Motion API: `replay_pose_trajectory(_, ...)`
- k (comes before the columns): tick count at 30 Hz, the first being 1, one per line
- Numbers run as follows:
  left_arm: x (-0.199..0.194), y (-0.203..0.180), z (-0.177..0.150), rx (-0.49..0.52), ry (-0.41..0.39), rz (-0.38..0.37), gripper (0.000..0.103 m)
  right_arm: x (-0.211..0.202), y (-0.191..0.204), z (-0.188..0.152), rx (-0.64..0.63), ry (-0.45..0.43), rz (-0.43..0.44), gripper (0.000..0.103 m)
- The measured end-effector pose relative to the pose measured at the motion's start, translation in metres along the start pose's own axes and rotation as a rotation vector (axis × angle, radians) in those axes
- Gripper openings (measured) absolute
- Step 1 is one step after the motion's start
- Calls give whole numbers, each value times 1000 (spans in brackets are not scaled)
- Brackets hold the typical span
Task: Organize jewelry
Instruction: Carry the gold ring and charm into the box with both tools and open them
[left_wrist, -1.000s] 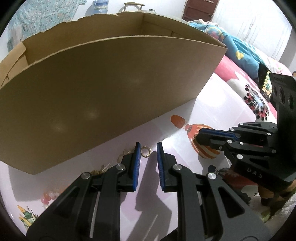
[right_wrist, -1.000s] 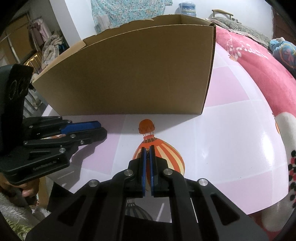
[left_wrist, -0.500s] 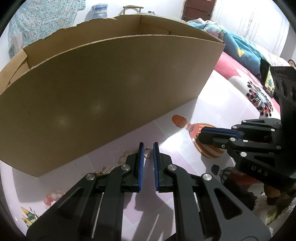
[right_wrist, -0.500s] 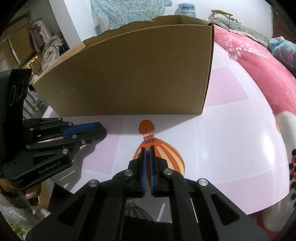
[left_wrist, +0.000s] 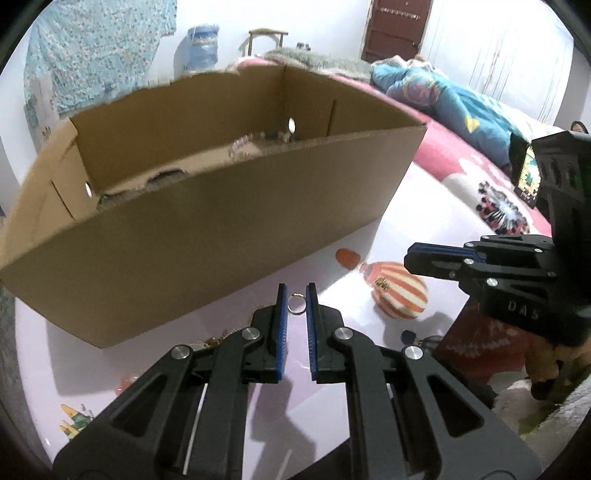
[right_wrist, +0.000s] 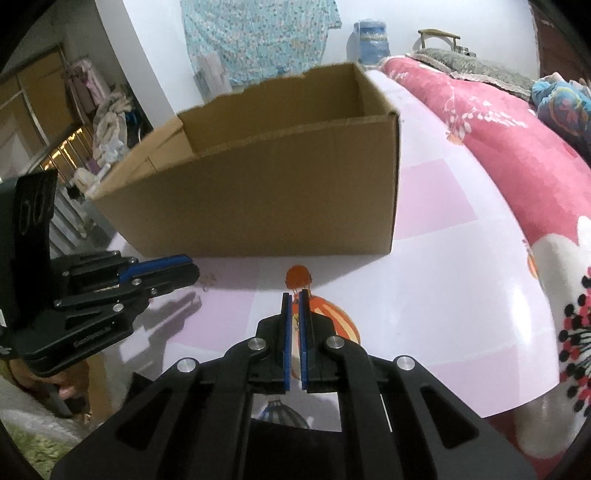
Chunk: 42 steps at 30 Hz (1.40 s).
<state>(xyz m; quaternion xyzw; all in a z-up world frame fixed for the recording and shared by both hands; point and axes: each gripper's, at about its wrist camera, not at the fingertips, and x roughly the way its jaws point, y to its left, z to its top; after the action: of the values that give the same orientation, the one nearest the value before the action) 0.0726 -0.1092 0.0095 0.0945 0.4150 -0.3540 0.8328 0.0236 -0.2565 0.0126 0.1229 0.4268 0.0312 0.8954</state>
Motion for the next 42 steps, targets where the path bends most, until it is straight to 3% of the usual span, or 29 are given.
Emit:
replay_pose_trajectory(8,-37,-5,10,7,-95,-6,9,-33,-7,22,31,-74,38,4)
replay_pose_trajectory(11,-41,-5,8,3,-108,-8,9,-27,-5,22,14,-38,29,5)
replay_pose_trajectory(15,-30,-1,-1,-27,-76,-10,9,5,3,9,-28,79,15,16)
replay_pose_trajectory(24,-23,2,-15,-71,-68,-12,9,44,17,-2,-166,156,-94,13)
replay_pose_trajectory(29,-24,8,-18,-83,-80,-11,9,45,24,-3,-197,151,-110,3)
replay_pose_trajectory(34,-31,11,-21,-93,-97,-7,9,33,14,3,-123,120,-70,2)
replay_pose_trajectory(42,-54,12,-18,-91,-152,6,9,-22,13,20,-88,2,-45,2)
